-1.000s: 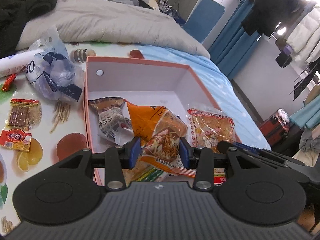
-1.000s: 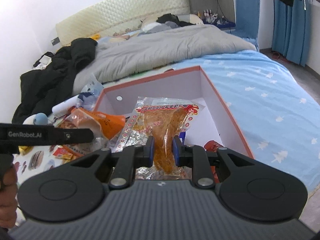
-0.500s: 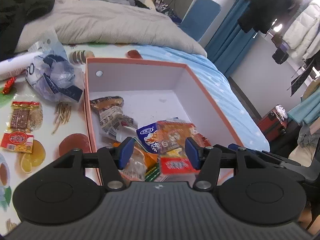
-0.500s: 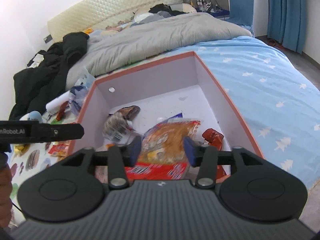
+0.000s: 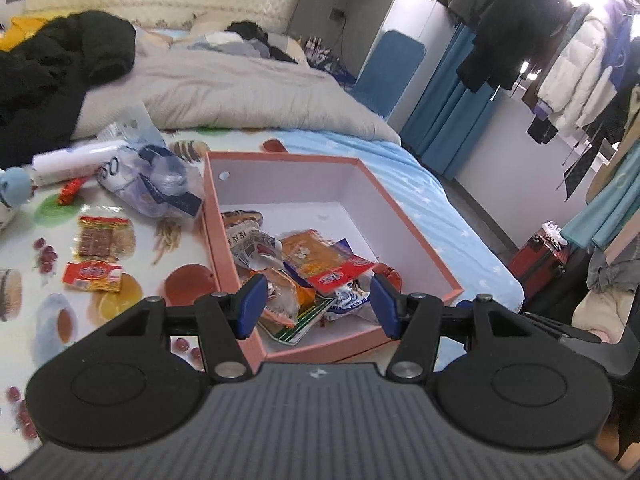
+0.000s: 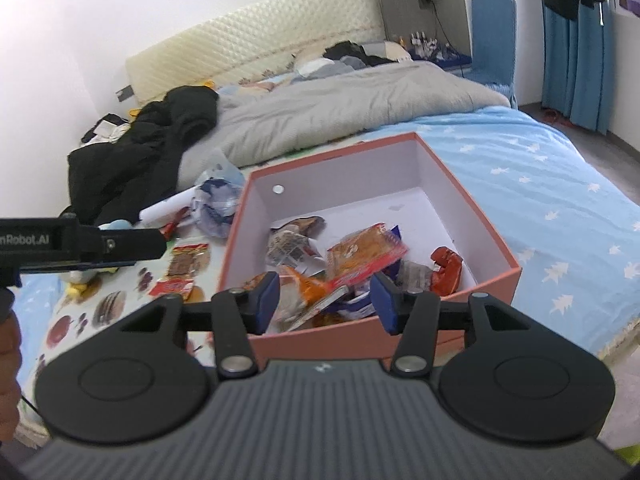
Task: Organize snacks
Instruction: 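Withdraw both tools from the pink box back toward the remaining snacks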
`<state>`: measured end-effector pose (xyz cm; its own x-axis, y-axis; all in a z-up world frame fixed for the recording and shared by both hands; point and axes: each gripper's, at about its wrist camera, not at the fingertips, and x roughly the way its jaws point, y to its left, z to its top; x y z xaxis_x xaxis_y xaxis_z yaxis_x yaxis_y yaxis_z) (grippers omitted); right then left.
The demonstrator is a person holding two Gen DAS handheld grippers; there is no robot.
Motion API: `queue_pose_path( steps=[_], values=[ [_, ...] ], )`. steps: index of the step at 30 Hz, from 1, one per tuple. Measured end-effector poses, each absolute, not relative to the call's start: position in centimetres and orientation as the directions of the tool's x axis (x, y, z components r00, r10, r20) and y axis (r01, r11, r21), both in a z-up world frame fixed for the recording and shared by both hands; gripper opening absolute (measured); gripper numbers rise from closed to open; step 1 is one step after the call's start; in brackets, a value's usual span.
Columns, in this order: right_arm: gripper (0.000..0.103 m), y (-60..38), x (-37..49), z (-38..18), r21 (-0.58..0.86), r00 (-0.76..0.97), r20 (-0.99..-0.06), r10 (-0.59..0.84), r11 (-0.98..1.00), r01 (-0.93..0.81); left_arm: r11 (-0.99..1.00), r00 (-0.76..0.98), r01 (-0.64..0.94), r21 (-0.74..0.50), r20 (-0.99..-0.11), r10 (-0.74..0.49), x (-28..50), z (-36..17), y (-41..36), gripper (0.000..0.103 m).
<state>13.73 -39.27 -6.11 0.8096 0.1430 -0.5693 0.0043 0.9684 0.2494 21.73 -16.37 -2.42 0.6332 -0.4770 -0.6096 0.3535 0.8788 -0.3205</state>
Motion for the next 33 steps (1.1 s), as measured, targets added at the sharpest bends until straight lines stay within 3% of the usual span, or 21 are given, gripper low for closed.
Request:
queue_pose_path(
  steps=[15,33],
  values=[
    [0.053,-34.1,5.8,-4.0,0.222,0.845,-0.504,0.178,0.972,-0.072,0.887,0.705,0.345,-0.307,-0.539,-0.461,10.5,0.1,-10.6,0.062],
    [0.053,-27.9,-1.2,-6.3,0.203,0.810,-0.493,0.316,0.948,-0.246,0.949,0.733,0.212,-0.234,-0.604,-0.313,1.3,-3.2,-4.9,0.062]
  ],
)
